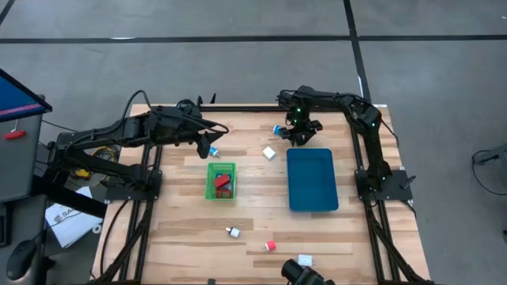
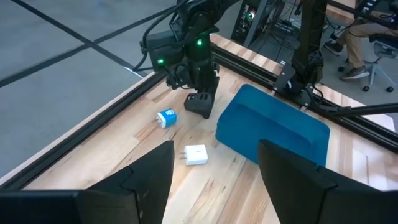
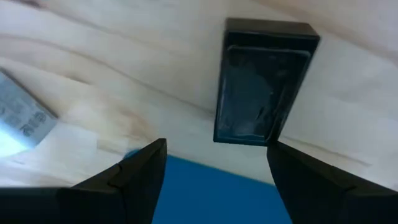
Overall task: Pick & Place Office items
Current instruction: Put the black digital timer into the green basket
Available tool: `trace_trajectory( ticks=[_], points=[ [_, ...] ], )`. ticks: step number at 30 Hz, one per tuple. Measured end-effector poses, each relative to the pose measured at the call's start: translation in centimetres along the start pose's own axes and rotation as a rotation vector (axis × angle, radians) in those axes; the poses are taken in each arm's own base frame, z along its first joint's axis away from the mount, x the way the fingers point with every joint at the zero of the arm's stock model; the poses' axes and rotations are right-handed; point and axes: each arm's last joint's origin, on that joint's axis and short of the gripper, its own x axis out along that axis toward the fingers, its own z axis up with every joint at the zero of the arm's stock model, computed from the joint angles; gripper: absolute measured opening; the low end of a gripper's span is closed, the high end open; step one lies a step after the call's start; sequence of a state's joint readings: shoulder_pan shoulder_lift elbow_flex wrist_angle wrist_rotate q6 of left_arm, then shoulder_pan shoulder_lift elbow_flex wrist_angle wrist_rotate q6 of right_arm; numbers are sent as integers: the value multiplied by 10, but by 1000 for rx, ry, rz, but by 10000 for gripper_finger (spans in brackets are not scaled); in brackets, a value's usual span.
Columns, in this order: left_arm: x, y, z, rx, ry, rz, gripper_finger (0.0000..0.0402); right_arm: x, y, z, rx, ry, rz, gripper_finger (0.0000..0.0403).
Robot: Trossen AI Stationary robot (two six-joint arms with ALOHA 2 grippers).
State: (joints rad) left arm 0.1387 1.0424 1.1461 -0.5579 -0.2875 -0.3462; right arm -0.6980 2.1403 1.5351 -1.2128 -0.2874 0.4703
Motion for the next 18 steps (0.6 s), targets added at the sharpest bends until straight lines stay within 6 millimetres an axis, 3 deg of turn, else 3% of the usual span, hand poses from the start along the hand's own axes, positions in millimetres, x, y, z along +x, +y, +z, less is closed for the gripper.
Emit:
trace_trajectory(
  ticks=[8, 18],
  points=[
    [0, 0, 0, -2, 2, -4, 227, -4, -4, 6, 8, -39, 28, 272],
    [0, 0, 0, -3, 1, -4, 227, 1, -9, 12, 5, -99, -75, 272]
  ],
)
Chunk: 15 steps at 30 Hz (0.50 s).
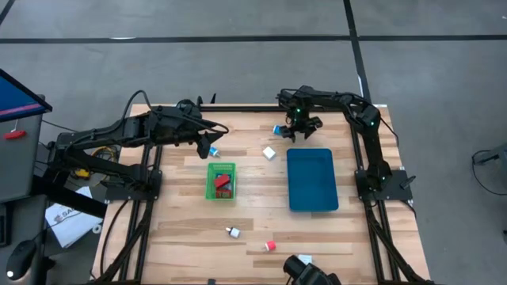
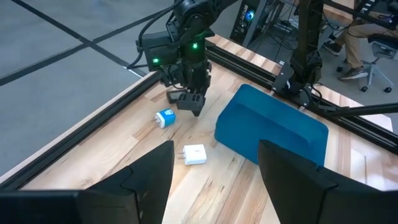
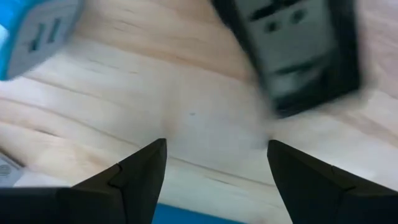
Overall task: Pick & Place Office items
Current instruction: Put the black digital timer into the green basket
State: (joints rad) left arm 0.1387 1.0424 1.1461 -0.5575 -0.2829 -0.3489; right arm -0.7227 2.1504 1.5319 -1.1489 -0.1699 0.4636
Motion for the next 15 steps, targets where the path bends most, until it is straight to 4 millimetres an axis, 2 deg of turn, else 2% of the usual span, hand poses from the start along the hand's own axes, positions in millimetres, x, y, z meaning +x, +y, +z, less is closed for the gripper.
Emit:
trace_trajectory(
  ticks=[7, 11, 15],
  points=[
    [0, 0, 0, -8, 0, 0, 227, -4, 0, -2, -10, -6, 10, 272],
    [0, 0, 0, -8, 0, 0, 227, -26, 4, -7, -71, -104, -19, 272],
    [0, 0, 0, -8, 0, 0, 227, -48, 6, -11, -205, -241, -85, 272]
  ],
)
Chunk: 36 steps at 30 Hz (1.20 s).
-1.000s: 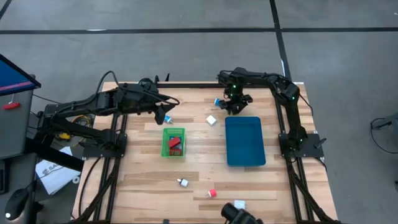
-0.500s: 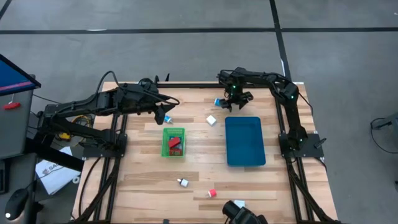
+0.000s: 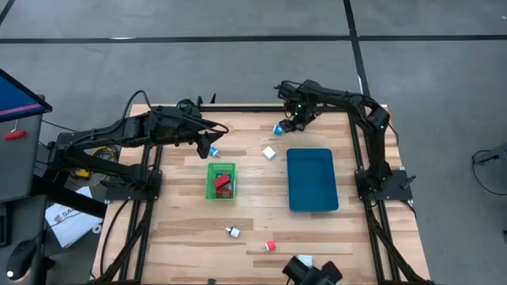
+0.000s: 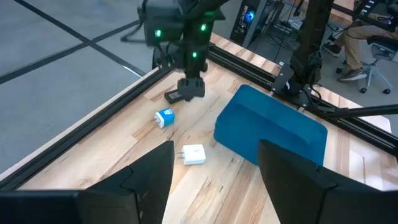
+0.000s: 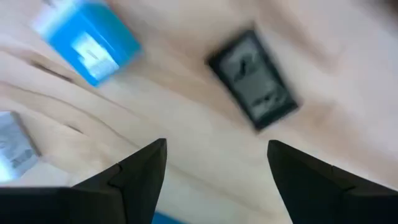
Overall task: Pick & Place Office items
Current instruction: Put the black digital timer into the green basket
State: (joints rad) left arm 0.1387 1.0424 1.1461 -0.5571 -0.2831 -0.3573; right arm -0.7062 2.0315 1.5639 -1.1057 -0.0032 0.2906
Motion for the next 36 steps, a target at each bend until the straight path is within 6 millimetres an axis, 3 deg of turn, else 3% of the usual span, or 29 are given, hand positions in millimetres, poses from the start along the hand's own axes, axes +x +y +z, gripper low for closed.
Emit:
trace_trajectory(
  ticks=[7, 13, 24, 36],
  points=[
    [0, 0, 0, -15, 0, 0, 227, -6, -4, 9, -243, -107, -19, 272],
    [0, 0, 0, -24, 0, 0, 227, -6, -7, 12, -350, -128, -17, 272],
    [0, 0, 0, -44, -1, 0, 227, -6, -27, 15, -311, -105, 3, 272],
    [0, 0, 0, -53, -5, -1, 227, -7, -15, 19, -350, -185, 13, 272]
  ],
)
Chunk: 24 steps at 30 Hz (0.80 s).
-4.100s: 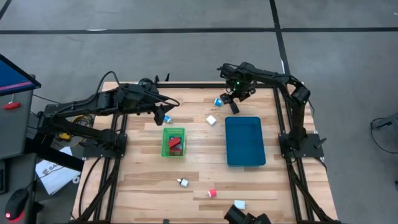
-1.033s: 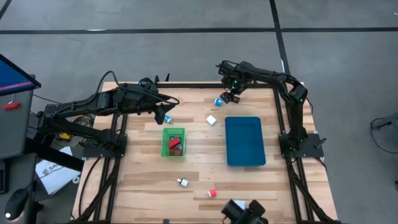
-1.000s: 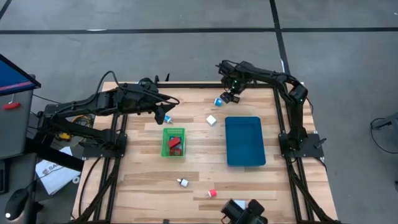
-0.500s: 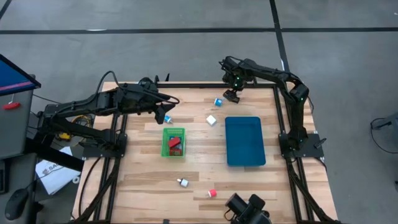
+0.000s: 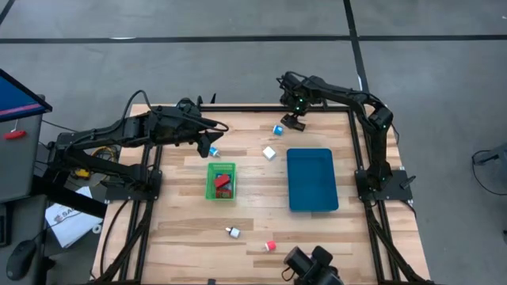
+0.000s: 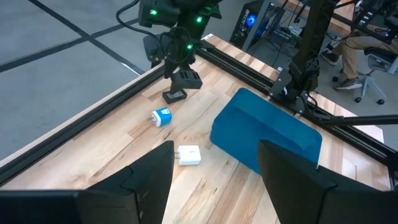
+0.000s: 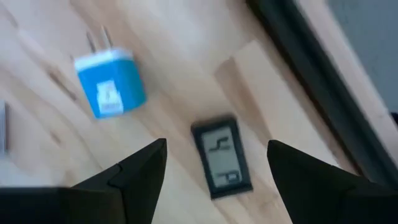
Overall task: Pick & Place Office items
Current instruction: Put the black digital timer into the green basket
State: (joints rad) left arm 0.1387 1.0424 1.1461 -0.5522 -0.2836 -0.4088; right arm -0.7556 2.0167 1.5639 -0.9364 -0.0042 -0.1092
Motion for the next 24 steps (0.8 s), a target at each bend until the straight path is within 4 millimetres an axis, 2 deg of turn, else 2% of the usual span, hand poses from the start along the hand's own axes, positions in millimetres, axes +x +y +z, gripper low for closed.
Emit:
trace_trajectory(
  ticks=[4, 8, 14, 19, 24],
  points=[
    [0, 0, 0, -16, 0, 0, 227, 0, -3, -1, 15, 7, -1, 272],
    [0, 0, 0, -16, 0, 0, 227, 8, -7, -7, 46, 83, 10, 272],
    [0, 0, 0, -12, -1, 2, 227, 3, -6, -9, 63, 96, 9, 272],
    [0, 0, 1, -15, -6, 2, 227, 20, -6, -7, 75, 128, 11, 272],
    [0, 0, 2, -19, -18, -3, 227, 25, -6, -8, 55, 148, 11, 272]
  ],
)
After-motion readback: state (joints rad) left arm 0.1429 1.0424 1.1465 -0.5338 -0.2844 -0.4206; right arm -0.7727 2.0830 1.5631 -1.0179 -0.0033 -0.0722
